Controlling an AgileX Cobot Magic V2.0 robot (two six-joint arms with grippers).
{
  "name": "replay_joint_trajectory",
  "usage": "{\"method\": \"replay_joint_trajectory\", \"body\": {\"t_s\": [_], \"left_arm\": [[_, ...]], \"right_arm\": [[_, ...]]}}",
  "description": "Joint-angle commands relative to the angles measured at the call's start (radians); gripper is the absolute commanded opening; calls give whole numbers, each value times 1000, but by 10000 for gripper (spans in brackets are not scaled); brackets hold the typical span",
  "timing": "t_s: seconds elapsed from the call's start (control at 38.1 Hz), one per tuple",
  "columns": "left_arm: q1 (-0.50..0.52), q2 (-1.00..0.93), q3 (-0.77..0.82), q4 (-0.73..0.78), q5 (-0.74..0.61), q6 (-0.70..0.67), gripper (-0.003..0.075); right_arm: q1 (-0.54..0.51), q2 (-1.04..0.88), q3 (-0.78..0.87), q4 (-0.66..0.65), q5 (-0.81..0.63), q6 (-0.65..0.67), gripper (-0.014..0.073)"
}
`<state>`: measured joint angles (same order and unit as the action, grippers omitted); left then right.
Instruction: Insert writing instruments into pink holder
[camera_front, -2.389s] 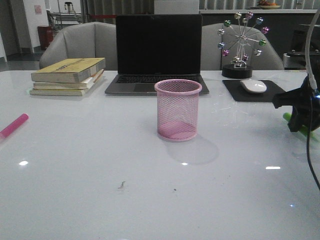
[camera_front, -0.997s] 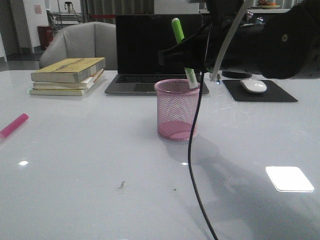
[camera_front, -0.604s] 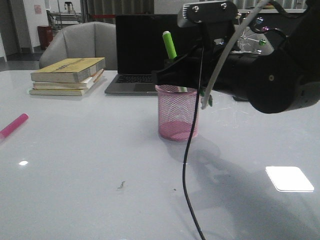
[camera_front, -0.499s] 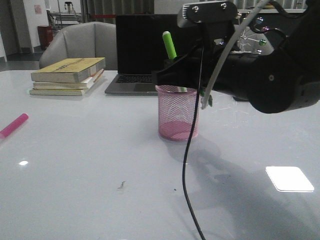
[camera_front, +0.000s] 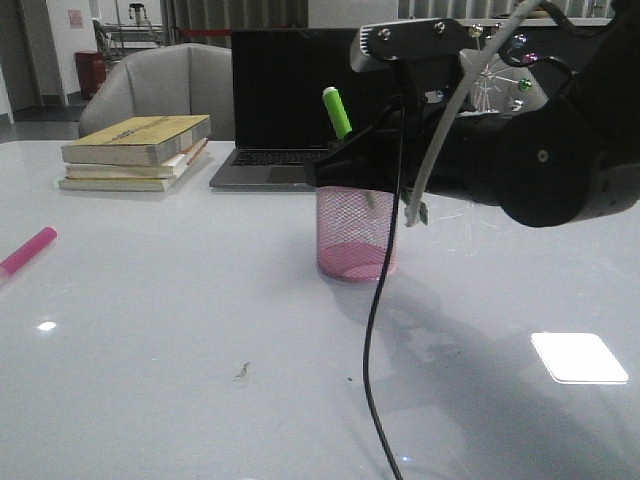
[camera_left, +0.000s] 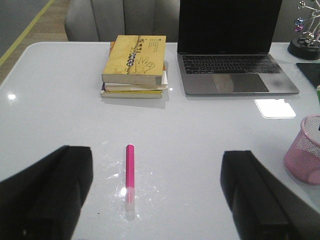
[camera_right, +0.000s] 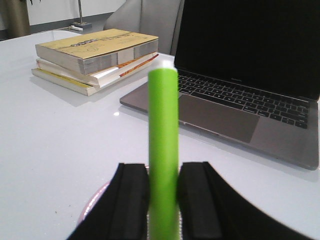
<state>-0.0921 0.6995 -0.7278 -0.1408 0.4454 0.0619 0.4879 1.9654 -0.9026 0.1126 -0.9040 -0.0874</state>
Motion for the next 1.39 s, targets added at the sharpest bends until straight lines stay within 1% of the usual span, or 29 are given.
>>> {"method": "replay_joint_trajectory", "body": {"t_s": [0.0, 0.18, 0.42, 0.6, 0.68, 0.81, 0.89, 1.08, 1.23, 1.31, 1.36], "left_arm": [[3, -3, -32, -13, -78, -4, 583], [3, -3, -32, -13, -78, -4, 583], [3, -3, -32, -13, -78, -4, 583], [3, -3, -32, -13, -78, -4, 583], [3, -3, -32, -13, -78, -4, 583], [3, -3, -32, -13, -78, -4, 583], [3, -3, -32, -13, -78, -4, 583], [3, -3, -32, -13, -78, -4, 583], [3, -3, -32, -13, -78, -4, 583], [3, -3, -32, -13, -78, -4, 583], [3, -3, -32, -13, -78, -4, 583]], "right_arm": [[0, -56, -21, -13, -83, -1, 301], [0, -56, -21, -13, -82, -3, 305], [0, -56, -21, -12, -83, -3, 390], [0, -61, -21, -12, -125, -3, 395], [0, -87, -21, -12, -112, -3, 395], [0, -160, -21, -1, -17, -55, 395], [0, -223, -21, 15, 65, -98, 395], [-8, -399, -21, 121, 267, -165, 395], [-53, -545, -21, 183, 406, -273, 395], [-97, -629, -21, 188, 483, -331, 395], [-138, -695, -21, 205, 566, -336, 395]]}}
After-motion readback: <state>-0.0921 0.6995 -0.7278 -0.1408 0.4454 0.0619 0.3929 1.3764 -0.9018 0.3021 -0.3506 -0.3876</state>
